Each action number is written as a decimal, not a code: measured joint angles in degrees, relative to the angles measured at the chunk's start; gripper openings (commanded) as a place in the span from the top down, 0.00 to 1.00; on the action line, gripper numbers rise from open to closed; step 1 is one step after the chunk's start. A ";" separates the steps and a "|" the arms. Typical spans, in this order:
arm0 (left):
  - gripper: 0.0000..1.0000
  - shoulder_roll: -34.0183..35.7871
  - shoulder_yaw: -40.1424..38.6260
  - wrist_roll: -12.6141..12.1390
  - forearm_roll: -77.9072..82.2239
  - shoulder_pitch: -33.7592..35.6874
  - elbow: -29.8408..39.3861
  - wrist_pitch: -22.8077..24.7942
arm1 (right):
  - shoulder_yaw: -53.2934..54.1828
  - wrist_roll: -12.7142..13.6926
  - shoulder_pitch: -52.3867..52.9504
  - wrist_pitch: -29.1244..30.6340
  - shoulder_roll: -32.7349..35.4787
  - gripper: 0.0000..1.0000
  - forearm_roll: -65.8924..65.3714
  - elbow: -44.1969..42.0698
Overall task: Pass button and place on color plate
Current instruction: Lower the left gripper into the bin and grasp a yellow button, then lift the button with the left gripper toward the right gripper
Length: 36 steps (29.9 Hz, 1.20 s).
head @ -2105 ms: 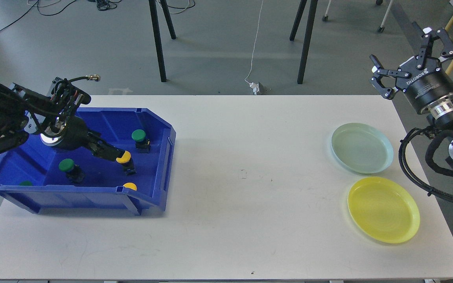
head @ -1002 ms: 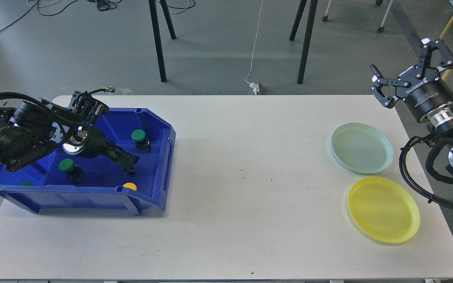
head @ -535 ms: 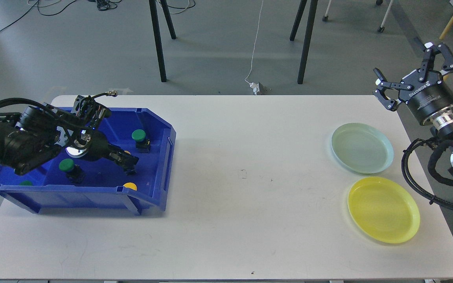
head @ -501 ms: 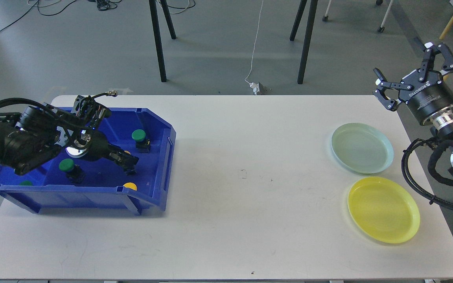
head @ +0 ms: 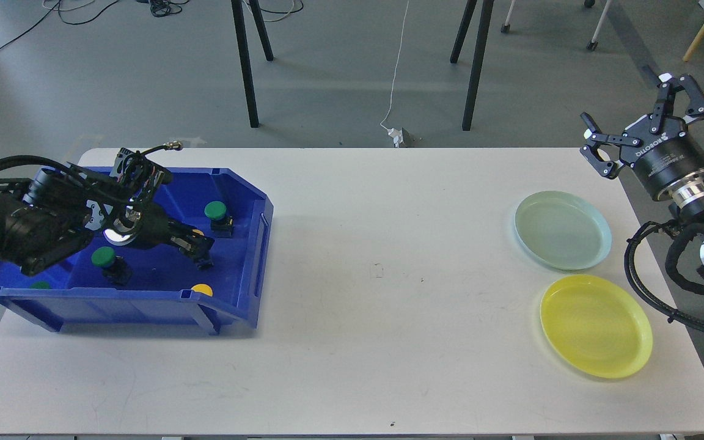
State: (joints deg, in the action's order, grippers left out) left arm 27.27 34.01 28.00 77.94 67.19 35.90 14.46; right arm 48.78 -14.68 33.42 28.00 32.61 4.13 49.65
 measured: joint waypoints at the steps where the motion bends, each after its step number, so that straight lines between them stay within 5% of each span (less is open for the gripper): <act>1: 0.77 0.14 0.00 0.00 0.04 0.08 0.02 -0.20 | 0.00 0.00 -0.01 0.00 0.00 0.00 0.00 0.00; 4: 0.89 0.38 0.05 0.00 0.21 0.13 0.14 -0.41 | 0.00 0.00 -0.02 0.00 0.00 0.00 0.00 -0.06; 10: 0.89 4.30 -0.43 0.01 0.35 1.11 5.57 -0.56 | 0.43 0.03 -0.05 0.00 0.03 0.00 0.13 -0.13; 16: 0.88 19.93 -9.43 0.01 -0.18 7.75 26.48 0.07 | 3.69 0.06 -0.03 0.00 -0.21 0.00 0.21 -2.69; 22: 0.88 31.46 -25.58 0.03 -10.64 4.89 46.84 1.11 | 3.59 -0.17 -0.86 -0.01 0.38 0.00 -0.55 1.90; 27: 0.88 23.28 -32.74 0.00 -23.89 3.25 48.76 -0.47 | 1.08 -0.06 -2.49 -0.38 4.34 0.00 -8.69 14.72; 36: 0.89 2.99 -38.87 -0.01 -28.76 -1.60 37.10 -6.17 | -9.96 0.50 1.38 -1.39 5.37 0.00 -16.15 25.58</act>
State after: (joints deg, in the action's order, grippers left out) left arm 30.26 -4.87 27.99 49.18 65.59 72.99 8.29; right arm 38.82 -14.18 34.80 26.61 37.98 -12.02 75.24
